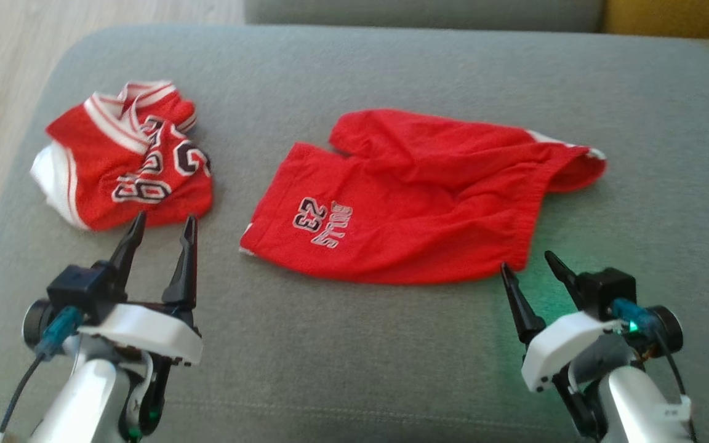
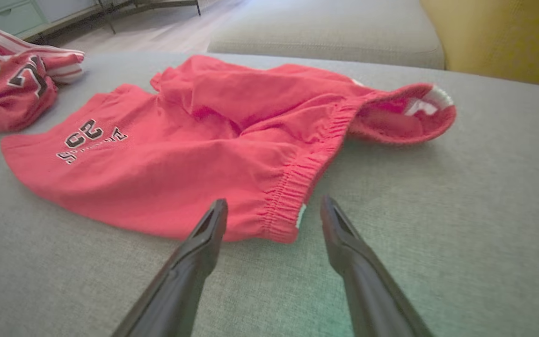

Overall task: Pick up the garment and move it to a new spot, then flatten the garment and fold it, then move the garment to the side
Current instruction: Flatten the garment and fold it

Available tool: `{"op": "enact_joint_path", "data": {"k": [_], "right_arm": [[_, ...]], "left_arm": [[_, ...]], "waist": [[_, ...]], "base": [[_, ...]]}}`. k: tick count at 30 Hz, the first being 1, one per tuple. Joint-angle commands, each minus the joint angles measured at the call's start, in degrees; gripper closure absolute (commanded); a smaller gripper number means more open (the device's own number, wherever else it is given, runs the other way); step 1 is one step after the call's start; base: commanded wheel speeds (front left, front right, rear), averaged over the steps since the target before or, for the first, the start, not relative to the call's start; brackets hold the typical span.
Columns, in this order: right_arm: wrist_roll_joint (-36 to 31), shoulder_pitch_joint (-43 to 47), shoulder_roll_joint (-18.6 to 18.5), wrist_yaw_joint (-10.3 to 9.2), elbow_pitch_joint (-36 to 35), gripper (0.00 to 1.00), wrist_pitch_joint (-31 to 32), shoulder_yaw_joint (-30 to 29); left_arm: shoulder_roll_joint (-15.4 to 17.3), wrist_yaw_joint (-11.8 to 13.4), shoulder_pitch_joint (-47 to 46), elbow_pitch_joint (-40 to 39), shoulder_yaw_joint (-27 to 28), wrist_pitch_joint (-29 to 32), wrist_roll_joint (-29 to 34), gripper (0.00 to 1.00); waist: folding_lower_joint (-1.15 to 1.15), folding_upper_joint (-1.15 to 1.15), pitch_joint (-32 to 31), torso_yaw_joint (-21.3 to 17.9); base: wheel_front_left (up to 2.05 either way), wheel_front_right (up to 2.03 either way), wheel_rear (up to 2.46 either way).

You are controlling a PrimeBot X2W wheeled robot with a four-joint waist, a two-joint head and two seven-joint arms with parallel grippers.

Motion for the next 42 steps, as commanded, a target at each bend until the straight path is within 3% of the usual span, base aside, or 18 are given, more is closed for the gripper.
{"op": "enact_joint_path", "data": {"k": [1, 13, 14, 15, 16, 24, 34, 42], "right_arm": [[-0.4, -3.3, -0.9, 0.24, 0.2, 0.00, 0.2, 1.3], [1.4, -8.4, -1.1, 0.24, 9.7, 0.00, -0.4, 0.7], [1.9, -8.6, -1.1, 0.24, 10.1, 0.59, -0.7, 1.1], [2.3, -8.9, -1.2, 0.24, 10.3, 0.97, -1.0, 1.4], [2.6, -8.9, -1.2, 0.24, 10.5, 1.00, -1.3, 1.7], [5.6, -5.0, -1.0, 0.24, 6.0, 1.00, -2.3, 2.9], [7.7, 8.5, -0.5, 0.24, -11.9, 1.00, 4.3, 0.4], [8.2, 10.8, 0.0, 0.24, -21.7, 1.00, 8.7, -1.0]], "left_arm": [[0.8, -0.5, -3.7, -1.3, 2.8, -0.9, 0.0, 0.00], [-0.5, -2.1, -5.4, -0.2, 4.6, -1.2, 1.7, 0.00], [-0.6, -2.2, -5.3, -0.2, 4.9, -1.2, 1.8, 0.00], [-0.7, -2.2, -5.2, -0.2, 5.2, -1.2, 2.0, 0.00], [-0.9, -2.3, -5.1, -0.2, 5.4, -1.2, 2.1, 0.00], [-1.6, -2.9, -3.8, 0.1, 6.8, -1.2, 3.3, 0.00], [-1.4, -3.1, -2.4, -0.4, 7.7, -1.2, 4.3, 0.00], [-1.2, -3.2, -2.8, -1.0, 8.0, -1.2, 4.6, 0.00]], "waist": [[0.00, 0.00, 2.3, 2.2], [0.00, 0.00, 4.3, 3.4], [0.00, 0.00, 4.3, 3.2], [0.00, 0.00, 4.2, 2.9], [0.00, 0.00, 4.1, 2.7], [0.00, 0.00, 2.3, 0.2], [0.00, 0.00, 1.9, -1.3], [0.00, 0.00, 3.1, -1.6]], "base": [[0.00, 0.00, 0.00], [0.00, 0.00, 0.00], [0.00, 0.00, 0.00], [0.00, 0.00, 0.00], [0.00, 0.00, 0.00], [0.00, 0.00, 0.00], [0.00, 0.00, 0.00], [0.00, 0.00, 0.00]]}}
